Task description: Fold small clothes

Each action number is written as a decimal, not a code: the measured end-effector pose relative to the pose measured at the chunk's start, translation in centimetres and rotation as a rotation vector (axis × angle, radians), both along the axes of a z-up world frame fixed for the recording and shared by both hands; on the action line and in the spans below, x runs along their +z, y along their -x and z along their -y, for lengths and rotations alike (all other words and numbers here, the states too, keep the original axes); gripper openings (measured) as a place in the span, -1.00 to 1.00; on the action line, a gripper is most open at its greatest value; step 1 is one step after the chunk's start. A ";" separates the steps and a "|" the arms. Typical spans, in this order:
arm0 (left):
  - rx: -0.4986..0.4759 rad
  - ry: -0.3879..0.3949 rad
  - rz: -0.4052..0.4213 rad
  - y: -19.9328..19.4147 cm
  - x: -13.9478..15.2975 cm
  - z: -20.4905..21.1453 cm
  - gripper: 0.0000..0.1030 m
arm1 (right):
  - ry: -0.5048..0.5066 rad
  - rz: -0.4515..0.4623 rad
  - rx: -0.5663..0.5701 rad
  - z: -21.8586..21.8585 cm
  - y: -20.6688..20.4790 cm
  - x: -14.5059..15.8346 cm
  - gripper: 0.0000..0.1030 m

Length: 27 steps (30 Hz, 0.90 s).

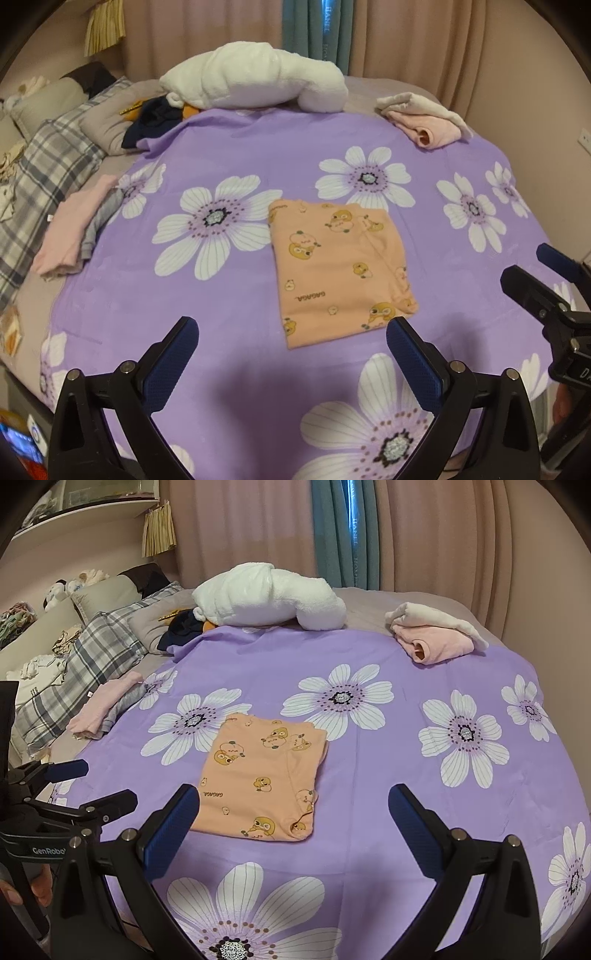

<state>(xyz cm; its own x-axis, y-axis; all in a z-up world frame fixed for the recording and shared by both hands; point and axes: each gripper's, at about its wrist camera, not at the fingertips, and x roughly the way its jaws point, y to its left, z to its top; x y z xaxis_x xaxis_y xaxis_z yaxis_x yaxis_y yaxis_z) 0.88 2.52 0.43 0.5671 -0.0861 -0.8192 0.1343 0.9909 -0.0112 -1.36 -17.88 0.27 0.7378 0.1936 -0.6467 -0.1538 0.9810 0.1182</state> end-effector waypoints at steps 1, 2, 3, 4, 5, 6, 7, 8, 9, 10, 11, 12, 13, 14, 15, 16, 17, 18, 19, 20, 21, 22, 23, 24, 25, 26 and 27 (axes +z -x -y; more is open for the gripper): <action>0.001 0.002 -0.006 0.0 -0.1 0.0 0.95 | -0.001 -0.010 0.004 -0.1 -0.1 -0.3 1.00; 0.001 0.003 -0.010 -0.1 -0.3 0.0 0.95 | 0.000 -0.023 0.006 -0.2 -0.3 -0.6 1.00; 0.002 0.002 -0.014 -0.2 -0.5 0.0 0.95 | 0.001 -0.029 0.008 -0.3 -0.4 -0.8 1.00; 0.004 -0.003 -0.016 -0.2 -0.6 0.0 0.95 | 0.007 -0.038 0.009 -0.4 -0.5 -1.2 1.00; 0.007 -0.010 -0.015 -0.2 -0.7 0.0 0.95 | 0.013 -0.046 0.007 -0.4 -0.6 -1.4 1.00; 0.008 -0.018 -0.013 -0.2 -0.7 0.0 0.95 | 0.015 -0.051 0.006 -0.4 -0.8 -1.5 1.00; 0.009 -0.021 -0.013 -0.2 -0.8 0.0 0.95 | 0.015 -0.054 0.005 -0.4 -0.9 -1.7 1.00; 0.011 -0.023 -0.013 -0.2 -0.8 0.0 0.95 | 0.016 -0.058 0.002 -0.4 -1.0 -1.8 1.00; 0.013 -0.025 -0.012 -0.2 -0.8 0.0 0.95 | 0.018 -0.060 0.000 -0.5 -1.0 -2.0 1.00; 0.015 -0.026 -0.011 -0.3 -0.8 0.0 0.95 | 0.020 -0.062 -0.002 -0.5 -1.1 -2.1 1.00; 0.017 -0.027 -0.010 -0.3 -0.8 -0.1 0.95 | 0.022 -0.065 -0.004 -0.5 -1.2 -2.2 1.00; 0.019 -0.028 -0.010 -0.3 -0.8 -0.1 0.95 | 0.024 -0.068 -0.005 -0.5 -1.2 -2.3 1.00; 0.021 -0.027 -0.012 -0.4 -0.9 -0.1 0.95 | 0.025 -0.070 -0.003 -0.5 -1.3 -2.4 1.00; 0.022 -0.026 -0.014 -0.4 -0.9 -0.2 0.95 | 0.027 -0.072 -0.003 -0.5 -1.3 -2.5 1.00; 0.023 -0.025 -0.016 -0.5 -1.0 -0.2 0.95 | 0.029 -0.076 -0.004 -0.6 -1.3 -2.7 1.00; 0.024 -0.025 -0.018 -0.5 -1.0 -0.2 0.95 | 0.030 -0.079 -0.004 -0.5 -1.4 -2.8 1.00; 0.024 -0.025 -0.018 -0.6 -1.0 -0.2 0.95 | 0.031 -0.082 -0.004 -0.5 -1.5 -2.8 1.00; 0.023 -0.025 -0.020 -0.7 -1.1 -0.2 0.95 | 0.030 -0.083 -0.004 -0.5 -1.5 -2.9 1.00; 0.022 -0.025 -0.021 -0.7 -1.1 -0.2 0.95 | 0.030 -0.085 -0.004 -0.6 -1.5 -2.9 1.00; 0.023 -0.024 -0.022 -0.7 -1.1 -0.3 0.95 | 0.030 -0.086 -0.006 -0.5 -1.6 -3.0 1.00; 0.022 -0.022 -0.024 -0.8 -1.1 -0.3 0.95 | 0.030 -0.085 -0.007 -0.6 -1.6 -3.0 1.00; 0.022 -0.021 -0.025 -0.8 -1.1 -0.3 0.95 | 0.032 -0.085 -0.006 -0.6 -1.6 -3.0 1.00; 0.022 -0.020 -0.026 -0.8 -1.2 -0.3 0.95 | 0.033 -0.085 -0.007 -0.6 -1.6 -3.0 1.00; 0.022 -0.019 -0.027 -0.9 -1.2 -0.3 0.95 | 0.032 -0.085 -0.006 -0.5 -1.6 -3.0 1.00; 0.021 -0.019 -0.027 -0.9 -1.2 -0.3 0.95 | 0.030 -0.086 -0.004 -0.5 -1.6 -3.0 1.00; 0.020 -0.018 -0.029 -0.9 -1.2 -0.3 0.95 | 0.030 -0.087 -0.003 -0.6 -1.7 -3.1 1.00; 0.022 -0.018 -0.030 -0.9 -1.3 -0.3 0.95 | 0.030 -0.088 -0.002 -0.5 -1.8 -3.1 1.00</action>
<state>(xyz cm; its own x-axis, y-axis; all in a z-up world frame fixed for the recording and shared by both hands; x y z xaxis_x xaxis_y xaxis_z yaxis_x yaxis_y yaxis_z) 1.81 2.85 -0.83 0.5438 -0.0591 -0.8371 0.1127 0.9936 0.0032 0.44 -17.37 -2.86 0.6782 0.1722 -0.7144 -0.1424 0.9845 0.1021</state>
